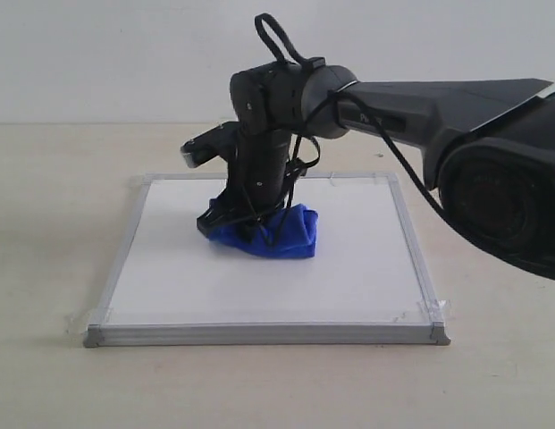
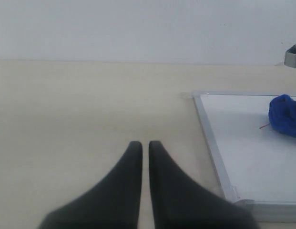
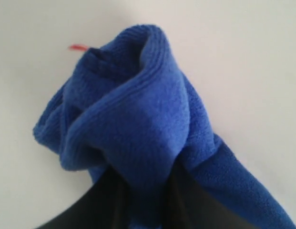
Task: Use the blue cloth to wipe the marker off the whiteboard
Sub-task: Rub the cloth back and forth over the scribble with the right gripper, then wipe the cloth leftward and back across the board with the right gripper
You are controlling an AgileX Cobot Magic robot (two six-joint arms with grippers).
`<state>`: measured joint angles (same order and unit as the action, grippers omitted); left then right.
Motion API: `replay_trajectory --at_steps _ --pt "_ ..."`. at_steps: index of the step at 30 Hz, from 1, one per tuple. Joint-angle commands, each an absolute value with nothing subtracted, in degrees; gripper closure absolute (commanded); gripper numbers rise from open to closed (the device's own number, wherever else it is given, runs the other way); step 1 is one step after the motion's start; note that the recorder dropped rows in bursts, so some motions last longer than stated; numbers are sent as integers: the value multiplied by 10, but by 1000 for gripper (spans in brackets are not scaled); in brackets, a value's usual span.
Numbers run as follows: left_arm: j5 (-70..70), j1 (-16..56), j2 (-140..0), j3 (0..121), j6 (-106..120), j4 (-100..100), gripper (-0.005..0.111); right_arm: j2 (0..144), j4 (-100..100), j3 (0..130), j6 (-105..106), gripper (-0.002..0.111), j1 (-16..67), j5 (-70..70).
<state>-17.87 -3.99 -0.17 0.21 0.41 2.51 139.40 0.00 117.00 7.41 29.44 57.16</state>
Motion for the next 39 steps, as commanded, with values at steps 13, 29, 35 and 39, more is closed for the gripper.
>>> replay_trajectory --at_steps 13,29,35,39 --pt "-172 -41 0 0 4 23 102 1414 -217 1161 260 108 306 577" --pt "-172 -41 0 0 4 23 102 1413 -57 1161 36 108 315 415" --pt "-172 -41 0 0 4 23 102 1414 -245 1161 314 108 343 445" --pt "-172 -41 0 0 4 23 102 1415 -229 1161 344 108 350 441"
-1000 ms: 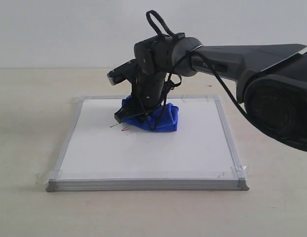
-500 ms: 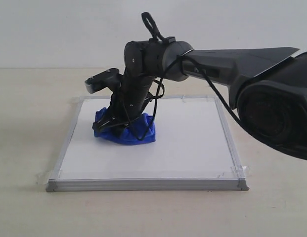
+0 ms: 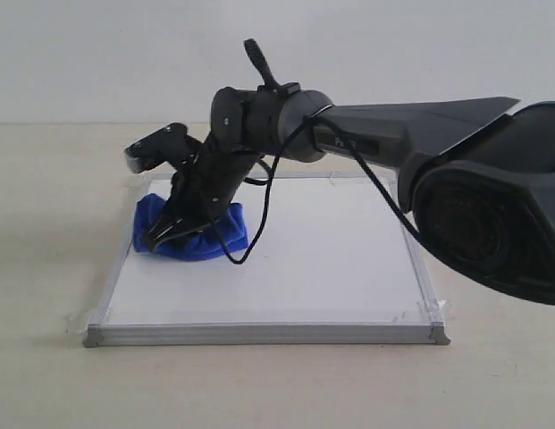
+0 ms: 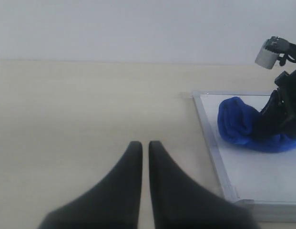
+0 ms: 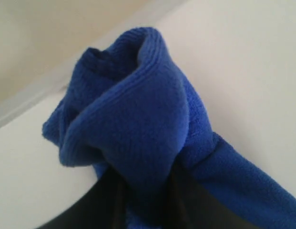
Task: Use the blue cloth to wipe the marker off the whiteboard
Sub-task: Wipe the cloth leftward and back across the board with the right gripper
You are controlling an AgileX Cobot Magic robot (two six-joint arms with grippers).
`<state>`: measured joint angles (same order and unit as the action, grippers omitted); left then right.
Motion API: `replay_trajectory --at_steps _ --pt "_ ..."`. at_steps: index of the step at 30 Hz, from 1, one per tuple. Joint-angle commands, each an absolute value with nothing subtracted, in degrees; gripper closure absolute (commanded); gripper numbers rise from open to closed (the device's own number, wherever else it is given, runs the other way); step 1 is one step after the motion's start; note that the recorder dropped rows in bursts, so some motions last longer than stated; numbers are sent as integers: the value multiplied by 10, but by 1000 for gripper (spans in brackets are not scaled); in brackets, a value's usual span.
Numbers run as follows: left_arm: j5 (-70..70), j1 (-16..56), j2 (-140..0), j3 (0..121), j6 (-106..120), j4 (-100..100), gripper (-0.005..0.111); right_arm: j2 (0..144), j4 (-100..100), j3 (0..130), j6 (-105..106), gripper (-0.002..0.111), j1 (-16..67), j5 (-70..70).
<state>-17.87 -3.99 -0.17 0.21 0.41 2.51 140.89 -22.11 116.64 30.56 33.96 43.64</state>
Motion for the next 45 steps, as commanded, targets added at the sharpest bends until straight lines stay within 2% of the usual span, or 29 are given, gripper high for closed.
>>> replay_trajectory --at_steps 1,8,14,19,23,28,37,39,45 --pt "-172 -41 0 0 4 23 102 1417 -204 1161 314 108 348 434" --pt "-172 -41 0 0 4 23 102 1435 32 1161 50 108 291 451" --pt "-172 -41 0 0 4 23 102 1433 37 1161 -30 108 234 455" --pt "-172 -41 0 0 4 23 102 1433 -100 1161 67 108 252 472" --pt "-172 -41 0 0 4 23 102 1433 -124 1161 143 108 288 503" --pt "-172 -41 0 0 4 23 102 1433 -118 1161 263 108 308 659" --pt "-172 -41 0 0 4 23 102 1433 62 1161 -45 108 239 450" --pt "-172 -41 0 0 4 23 102 1433 85 1161 -43 108 225 490" --pt "-172 -41 0 0 4 23 102 1433 7 1161 171 108 225 657"
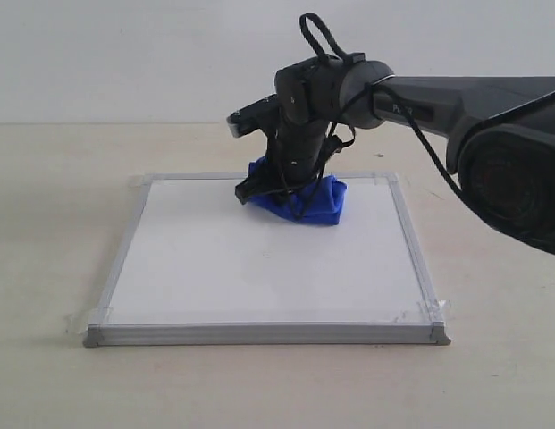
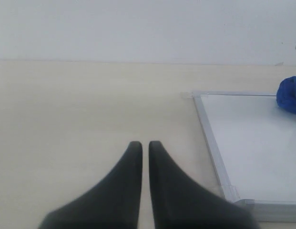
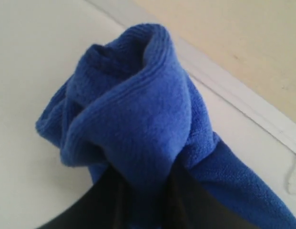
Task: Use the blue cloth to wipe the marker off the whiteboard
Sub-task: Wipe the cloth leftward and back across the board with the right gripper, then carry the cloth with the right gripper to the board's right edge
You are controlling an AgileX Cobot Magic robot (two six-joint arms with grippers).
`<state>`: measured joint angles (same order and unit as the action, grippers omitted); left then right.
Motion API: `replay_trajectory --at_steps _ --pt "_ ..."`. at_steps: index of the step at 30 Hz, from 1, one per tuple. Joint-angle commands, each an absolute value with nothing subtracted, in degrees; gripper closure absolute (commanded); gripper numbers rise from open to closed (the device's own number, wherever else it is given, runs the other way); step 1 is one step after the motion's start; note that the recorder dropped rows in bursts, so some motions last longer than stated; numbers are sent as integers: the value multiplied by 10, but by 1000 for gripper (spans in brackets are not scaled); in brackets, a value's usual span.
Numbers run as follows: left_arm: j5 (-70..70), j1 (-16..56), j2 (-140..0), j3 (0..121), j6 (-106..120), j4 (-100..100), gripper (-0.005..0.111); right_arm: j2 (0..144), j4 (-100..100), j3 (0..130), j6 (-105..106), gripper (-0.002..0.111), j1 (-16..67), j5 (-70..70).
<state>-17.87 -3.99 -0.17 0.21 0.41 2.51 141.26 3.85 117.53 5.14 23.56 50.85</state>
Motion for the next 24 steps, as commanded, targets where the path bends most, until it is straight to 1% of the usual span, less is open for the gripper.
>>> replay_trajectory --at_steps 1,4,7,19,22,24 --pt "-172 -41 0 0 4 23 102 1433 -22 1161 195 108 225 679" --pt "-172 -41 0 0 4 23 102 1433 -74 1161 218 108 230 700" --pt "-172 -41 0 0 4 23 102 1432 -72 1159 214 108 247 700" --pt "-172 -41 0 0 4 23 102 1432 -77 1159 209 108 373 700" --pt "-172 -41 0 0 4 23 102 1432 -50 1159 196 108 378 700" --pt "-172 -41 0 0 4 23 102 1432 7 1159 169 108 370 700"
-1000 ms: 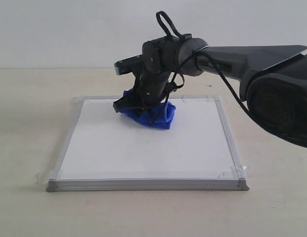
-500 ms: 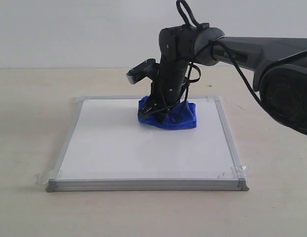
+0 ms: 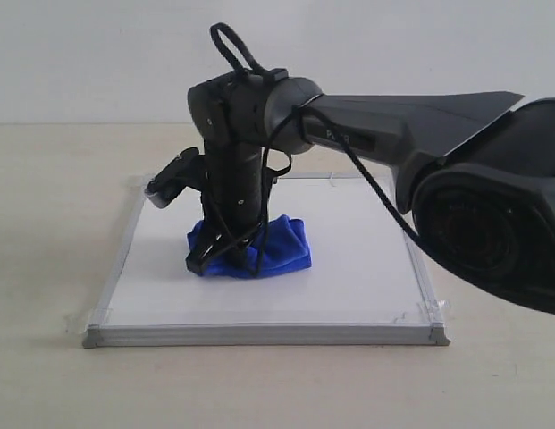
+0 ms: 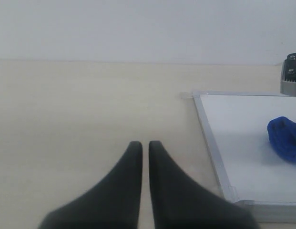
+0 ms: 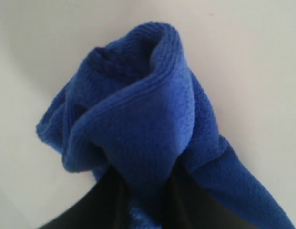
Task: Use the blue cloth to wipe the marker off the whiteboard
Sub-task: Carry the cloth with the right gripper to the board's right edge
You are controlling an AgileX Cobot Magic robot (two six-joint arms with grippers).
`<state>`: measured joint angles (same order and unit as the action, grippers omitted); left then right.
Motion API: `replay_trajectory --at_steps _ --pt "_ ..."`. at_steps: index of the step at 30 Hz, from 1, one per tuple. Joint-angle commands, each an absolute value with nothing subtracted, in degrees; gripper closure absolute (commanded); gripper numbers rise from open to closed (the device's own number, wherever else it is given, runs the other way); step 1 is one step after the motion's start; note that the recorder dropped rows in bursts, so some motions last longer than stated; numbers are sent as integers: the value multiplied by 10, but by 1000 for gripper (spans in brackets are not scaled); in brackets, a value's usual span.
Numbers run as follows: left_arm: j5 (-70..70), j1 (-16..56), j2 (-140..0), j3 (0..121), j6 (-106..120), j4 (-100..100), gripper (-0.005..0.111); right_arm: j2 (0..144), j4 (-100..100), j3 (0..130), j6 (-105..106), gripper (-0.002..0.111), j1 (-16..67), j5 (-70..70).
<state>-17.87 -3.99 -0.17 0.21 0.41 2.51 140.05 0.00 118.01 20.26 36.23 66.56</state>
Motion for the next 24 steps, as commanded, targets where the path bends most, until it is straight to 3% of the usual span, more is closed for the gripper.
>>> replay_trajectory --at_steps 1,11,17,24 --pt "-172 -41 0 0 4 23 102 1432 37 1159 146 108 362 700" --pt "-172 -41 0 0 4 23 102 1391 39 1112 61 108 245 700" --pt "-172 -41 0 0 4 23 102 1285 34 999 31 108 174 697" --pt "-172 -41 0 0 4 23 102 1115 32 798 -45 108 93 540"
